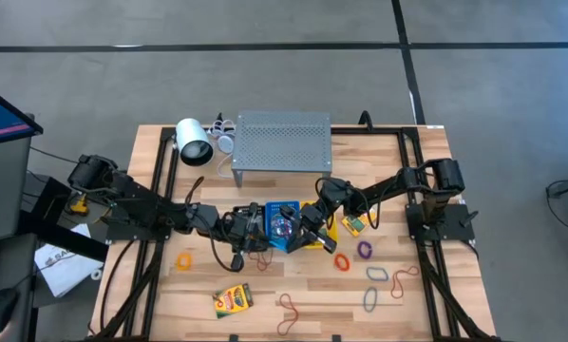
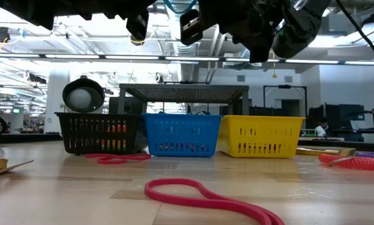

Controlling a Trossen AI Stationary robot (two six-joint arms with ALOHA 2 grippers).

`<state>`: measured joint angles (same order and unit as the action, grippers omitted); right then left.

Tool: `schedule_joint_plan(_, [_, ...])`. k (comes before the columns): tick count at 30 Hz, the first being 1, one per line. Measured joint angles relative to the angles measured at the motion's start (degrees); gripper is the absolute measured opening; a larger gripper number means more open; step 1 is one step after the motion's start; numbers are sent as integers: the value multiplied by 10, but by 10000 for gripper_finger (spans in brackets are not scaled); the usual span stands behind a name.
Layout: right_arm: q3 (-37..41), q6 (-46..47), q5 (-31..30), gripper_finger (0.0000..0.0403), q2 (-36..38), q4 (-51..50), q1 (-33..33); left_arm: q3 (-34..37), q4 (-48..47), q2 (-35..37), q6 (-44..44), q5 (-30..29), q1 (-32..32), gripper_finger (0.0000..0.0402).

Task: Pick & Place Office Desk Supplies
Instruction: Put the blue rubber band into the blue basket

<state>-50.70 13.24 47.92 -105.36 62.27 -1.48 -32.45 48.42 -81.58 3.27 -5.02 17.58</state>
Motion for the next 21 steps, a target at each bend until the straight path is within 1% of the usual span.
schedule_joint_plan(3, [-5,17,0,71,0,-2,1,0,0,0,0,0,0,2])
schedule_joint_plan(10, [-18,30,-1,194,0,-2,3,0,-1,0,-11,0,0,1])
schedule_joint_plan(13, [-20,40,0,233,6,-8,10,1,-8,7,-17,0,0,1])
schedule_joint_plan(15, [-20,42,0,248,15,-19,14,1,-31,18,-17,0,0,2])
schedule_joint_plan(18, [-16,21,-7,254,33,-47,17,1,-79,45,-17,-1,0,2])
schedule_joint_plan(21, [-15,-29,-46,254,58,-119,11,1,-127,80,-19,-11,0,1])
